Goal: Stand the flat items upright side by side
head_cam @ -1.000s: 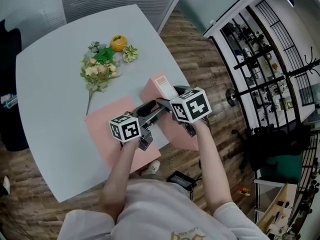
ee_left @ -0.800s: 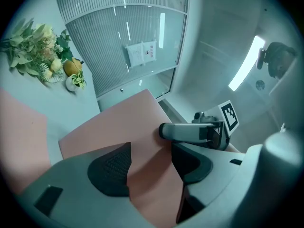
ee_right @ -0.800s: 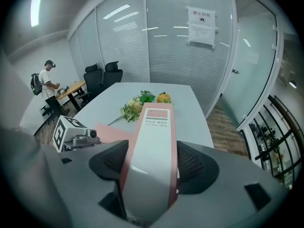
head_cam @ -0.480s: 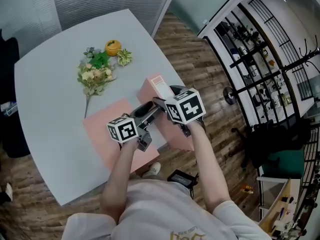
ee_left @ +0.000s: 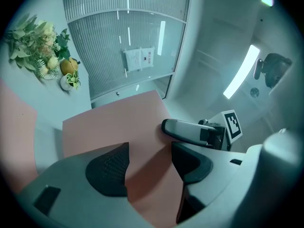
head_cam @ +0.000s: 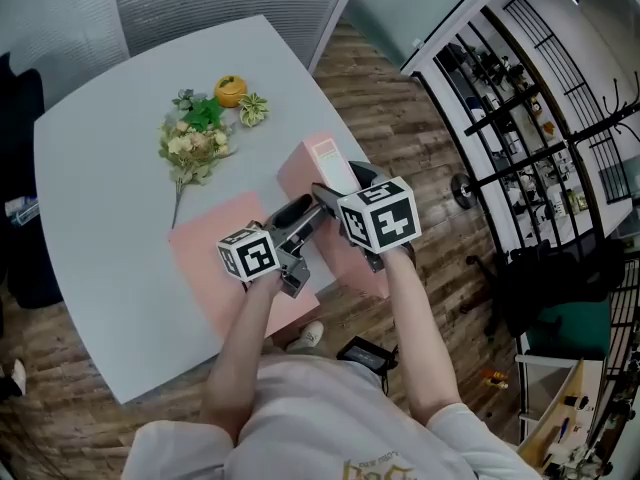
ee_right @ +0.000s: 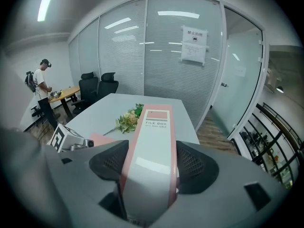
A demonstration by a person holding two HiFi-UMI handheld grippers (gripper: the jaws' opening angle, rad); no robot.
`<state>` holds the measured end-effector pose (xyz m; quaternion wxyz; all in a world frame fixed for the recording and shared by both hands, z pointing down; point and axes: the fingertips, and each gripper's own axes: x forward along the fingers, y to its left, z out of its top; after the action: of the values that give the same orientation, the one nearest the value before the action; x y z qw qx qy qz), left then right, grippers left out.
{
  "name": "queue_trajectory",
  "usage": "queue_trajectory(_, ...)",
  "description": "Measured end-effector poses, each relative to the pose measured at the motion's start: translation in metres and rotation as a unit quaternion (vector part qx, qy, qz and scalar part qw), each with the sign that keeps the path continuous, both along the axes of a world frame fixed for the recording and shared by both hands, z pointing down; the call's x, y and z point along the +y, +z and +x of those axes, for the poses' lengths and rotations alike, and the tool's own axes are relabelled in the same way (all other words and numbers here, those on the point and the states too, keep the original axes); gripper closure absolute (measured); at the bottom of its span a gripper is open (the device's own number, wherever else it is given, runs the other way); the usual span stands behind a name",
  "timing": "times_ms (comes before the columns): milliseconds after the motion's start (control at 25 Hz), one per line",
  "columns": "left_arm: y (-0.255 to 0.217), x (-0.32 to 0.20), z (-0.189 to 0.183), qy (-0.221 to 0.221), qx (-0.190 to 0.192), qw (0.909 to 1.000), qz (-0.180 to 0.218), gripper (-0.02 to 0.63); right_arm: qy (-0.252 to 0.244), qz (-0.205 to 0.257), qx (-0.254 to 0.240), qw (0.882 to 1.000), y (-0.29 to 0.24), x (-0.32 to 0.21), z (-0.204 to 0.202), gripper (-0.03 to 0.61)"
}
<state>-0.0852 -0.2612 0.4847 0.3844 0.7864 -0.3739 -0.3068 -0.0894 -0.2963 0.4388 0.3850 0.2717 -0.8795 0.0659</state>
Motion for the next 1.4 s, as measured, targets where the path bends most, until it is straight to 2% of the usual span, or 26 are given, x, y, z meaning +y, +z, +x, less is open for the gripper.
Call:
queue_trajectory(600,-0.011,0.006,-0.006,-0.013,0.014,0.9998,0.009,0.347,0.009,0.036,-0.062,0.997,-0.027,0.006,-0.003,0.258)
queue_trajectory(840,-0.013,0.006,-0.007,-0.017,0.01,0.9997,0.01,0.347,0.022,0.053,-0.108,0.993,-0.042,0.003,-0.001,0.258)
queue_trajectory(1400,-0.022,0.008,-0.021,-0.046,0.038,0.9981,0.01,0.347,-0.006,0.093,-0.164,0.982,-0.062,0.013,-0.004,0.259)
